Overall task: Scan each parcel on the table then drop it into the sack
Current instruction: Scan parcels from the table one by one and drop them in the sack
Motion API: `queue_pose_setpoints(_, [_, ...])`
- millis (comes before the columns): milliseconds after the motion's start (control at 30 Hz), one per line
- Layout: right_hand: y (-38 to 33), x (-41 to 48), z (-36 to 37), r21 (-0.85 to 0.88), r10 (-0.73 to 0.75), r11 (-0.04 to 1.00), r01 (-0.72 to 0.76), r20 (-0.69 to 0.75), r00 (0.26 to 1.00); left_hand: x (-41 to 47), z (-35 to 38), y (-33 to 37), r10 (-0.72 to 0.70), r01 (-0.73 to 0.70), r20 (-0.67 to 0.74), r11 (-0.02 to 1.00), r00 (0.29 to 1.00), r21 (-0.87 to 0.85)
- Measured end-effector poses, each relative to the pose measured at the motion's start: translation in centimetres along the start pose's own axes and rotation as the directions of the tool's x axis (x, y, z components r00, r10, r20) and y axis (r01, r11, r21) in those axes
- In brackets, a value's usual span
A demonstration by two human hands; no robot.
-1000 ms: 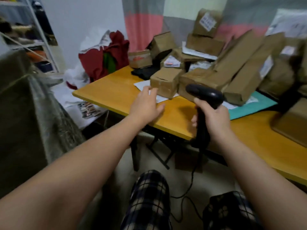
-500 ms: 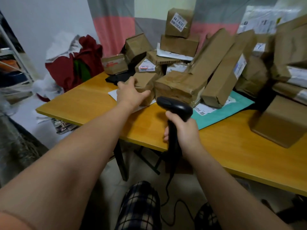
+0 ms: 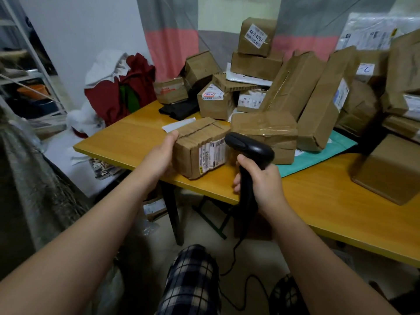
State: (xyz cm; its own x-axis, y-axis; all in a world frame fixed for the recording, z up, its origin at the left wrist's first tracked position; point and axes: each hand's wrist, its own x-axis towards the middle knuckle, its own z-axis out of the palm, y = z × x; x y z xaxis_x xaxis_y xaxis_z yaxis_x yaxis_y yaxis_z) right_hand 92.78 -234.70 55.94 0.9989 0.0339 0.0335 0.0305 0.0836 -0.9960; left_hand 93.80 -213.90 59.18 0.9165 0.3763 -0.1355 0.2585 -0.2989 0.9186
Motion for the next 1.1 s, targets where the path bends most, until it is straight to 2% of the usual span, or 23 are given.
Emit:
queue_pose_setpoints(33, [0.0, 0.0, 0.0, -0.023, -0.005, 1.000, 0.005, 0.006, 1.000, 0.1, -0.1, -0.1, 0.110, -0.105, -0.050, 0.991, 0.993, 0.078])
queue_pose_setpoints(67, [0.1, 0.0, 0.1, -0.046, -0.010, 0.999, 0.011, 0.010, 1.000, 0.2, -0.3, -0.3, 0.267, -0.248, -0.112, 0.956, 0.957, 0.157])
queue_pose_setpoints(100, [0.1, 0.0, 0.1, -0.066, -0.015, 0.998, 0.016, 0.014, 1.000, 0.3, -0.6, -0.5, 0.414, -0.374, -0.177, 0.901, 0.893, 0.220])
queue_pose_setpoints(167, [0.3, 0.0, 0.2, -0.097, -0.027, 0.995, 0.029, 0.024, 0.999, 0.0, -0.9, -0.4, 0.567, -0.502, -0.197, 0.812, 0.800, 0.298])
queue_pose_setpoints(233, [0.3, -0.1, 0.2, -0.112, -0.035, 0.993, 0.038, 0.029, 0.999, -0.4, -0.8, -0.5, 0.559, -0.508, -0.082, 0.797, 0.825, 0.327])
queue_pose_setpoints(300, [0.3, -0.2, 0.3, -0.121, -0.040, 0.992, 0.044, 0.038, 0.998, -1.2, -0.5, -0.8, 0.469, -0.456, 0.038, 0.831, 0.882, 0.320])
queue_pose_setpoints(367, [0.2, -0.3, 0.3, -0.141, -0.047, 0.988, 0.054, 0.051, 0.998, -1.8, 0.0, -1.4, 0.393, -0.404, 0.100, 0.859, 0.914, 0.314])
queue_pose_setpoints(533, [0.3, -0.5, 0.4, -0.180, -0.053, 0.982, 0.064, 0.063, 0.997, -1.2, 1.5, -1.2, 0.289, -0.283, -0.004, 0.941, 0.957, 0.183])
queue_pose_setpoints(733, [0.1, -0.3, 0.3, -0.119, -0.032, 0.992, 0.034, 0.023, 0.999, 0.2, 3.3, 0.0, 0.216, -0.210, -0.118, 0.976, 0.969, 0.063])
queue_pose_setpoints(833, [0.1, -0.3, 0.2, -0.095, -0.017, 0.995, 0.017, 0.004, 1.000, 0.6, 2.4, -0.1, 0.329, -0.335, -0.170, 0.942, 0.929, -0.004])
queue_pose_setpoints(933, [0.1, -0.5, 0.1, -0.084, -0.038, 0.996, 0.039, 0.016, 0.999, 0.3, 0.4, 0.7, 0.487, -0.485, -0.196, 0.872, 0.851, 0.058])
queue_pose_setpoints(1033, [0.0, -0.6, 0.1, -0.091, -0.058, 0.994, 0.060, 0.019, 0.998, 0.3, -1.6, 1.8, 0.557, -0.545, -0.130, 0.830, 0.820, 0.117])
queue_pose_setpoints(1100, [0.0, -1.0, 0.4, -0.134, -0.079, 0.988, 0.080, 0.015, 0.997, 0.5, -2.2, 2.0, 0.578, -0.560, -0.029, 0.802, 0.816, 0.209])
